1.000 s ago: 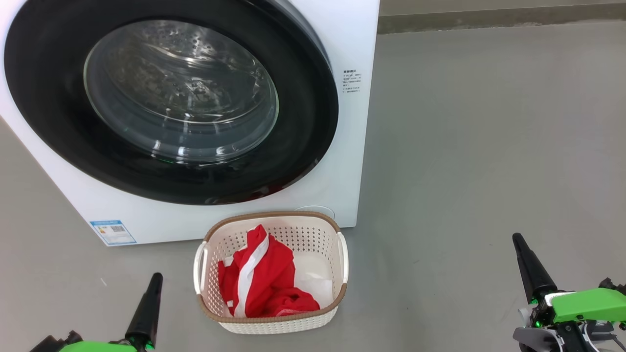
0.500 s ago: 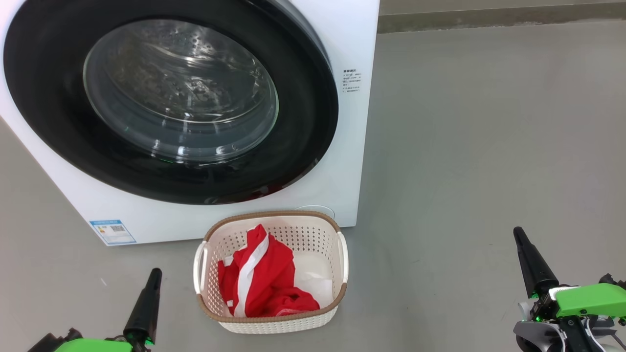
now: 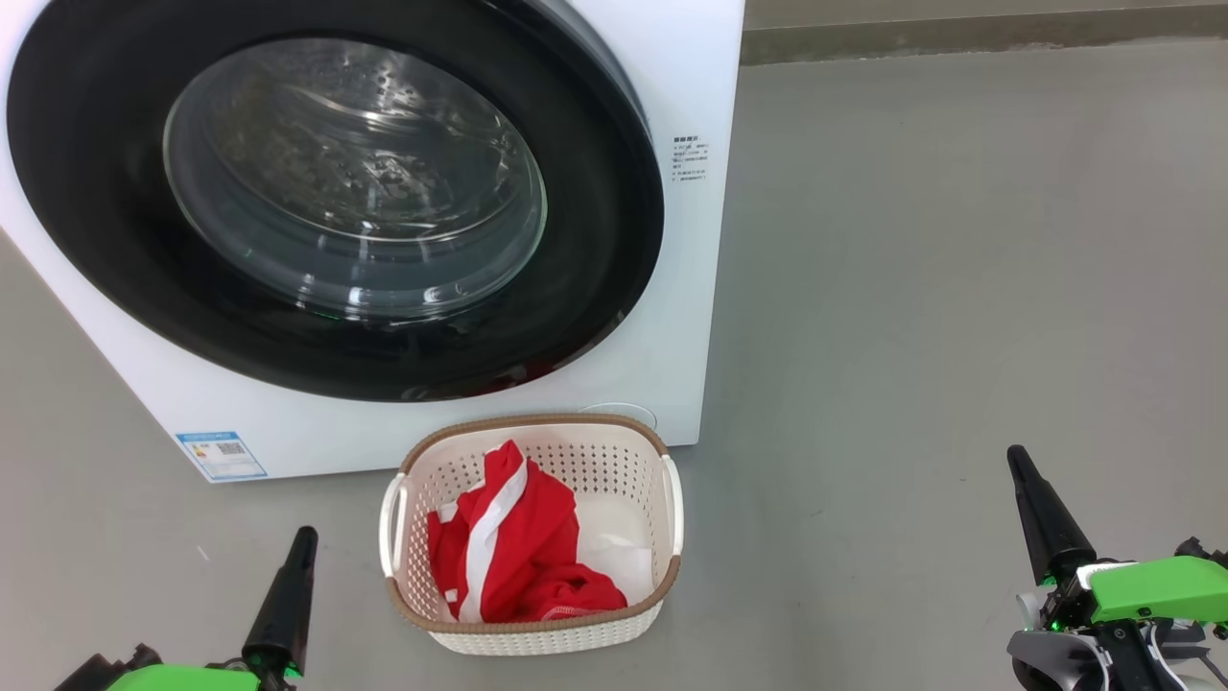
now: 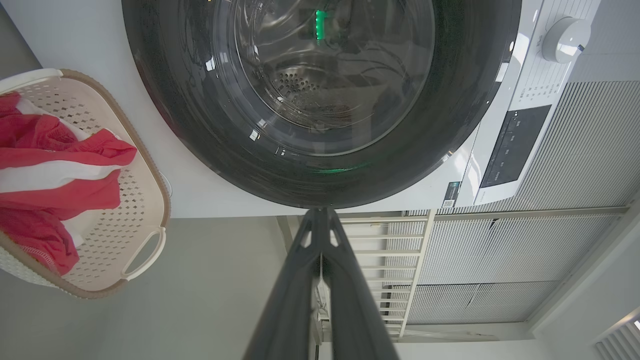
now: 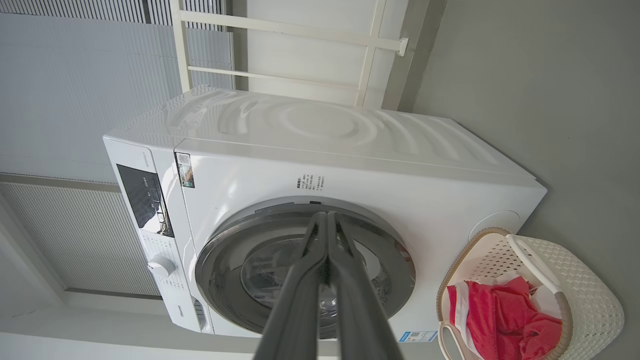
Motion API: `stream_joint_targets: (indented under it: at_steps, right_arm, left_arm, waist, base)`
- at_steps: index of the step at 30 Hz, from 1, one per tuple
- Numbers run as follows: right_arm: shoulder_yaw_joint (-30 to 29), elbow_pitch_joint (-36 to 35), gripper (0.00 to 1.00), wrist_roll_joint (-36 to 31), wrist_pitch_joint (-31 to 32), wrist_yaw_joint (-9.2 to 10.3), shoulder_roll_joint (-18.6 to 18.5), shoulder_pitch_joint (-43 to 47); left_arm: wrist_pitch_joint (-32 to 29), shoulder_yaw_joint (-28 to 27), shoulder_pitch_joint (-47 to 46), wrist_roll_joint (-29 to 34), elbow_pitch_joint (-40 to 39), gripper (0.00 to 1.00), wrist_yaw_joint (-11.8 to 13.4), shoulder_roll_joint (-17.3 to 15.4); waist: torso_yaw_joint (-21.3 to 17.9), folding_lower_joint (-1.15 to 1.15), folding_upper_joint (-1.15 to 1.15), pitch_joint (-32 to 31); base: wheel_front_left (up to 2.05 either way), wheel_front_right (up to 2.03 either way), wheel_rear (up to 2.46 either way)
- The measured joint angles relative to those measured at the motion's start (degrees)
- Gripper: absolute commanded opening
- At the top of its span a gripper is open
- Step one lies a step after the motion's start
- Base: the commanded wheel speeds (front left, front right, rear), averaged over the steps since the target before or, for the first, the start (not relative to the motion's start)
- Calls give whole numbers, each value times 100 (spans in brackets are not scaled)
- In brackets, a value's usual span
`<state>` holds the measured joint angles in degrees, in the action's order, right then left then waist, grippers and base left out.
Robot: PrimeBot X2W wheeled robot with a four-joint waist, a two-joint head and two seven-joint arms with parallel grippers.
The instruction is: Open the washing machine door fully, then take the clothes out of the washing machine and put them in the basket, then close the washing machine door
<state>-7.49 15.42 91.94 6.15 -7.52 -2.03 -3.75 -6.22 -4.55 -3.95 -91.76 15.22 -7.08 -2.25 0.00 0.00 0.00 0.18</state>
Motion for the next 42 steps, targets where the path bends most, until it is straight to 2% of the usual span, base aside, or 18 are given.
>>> stream_joint_targets:
  at_steps: [42]
  right_arm:
    - [-1, 0, 0, 0, 0, 0, 0, 0]
  left_arm:
    - [0, 0, 0, 0, 0, 0, 0, 0]
  waist:
    - [0, 0, 0, 0]
  base:
    - [0, 0, 0]
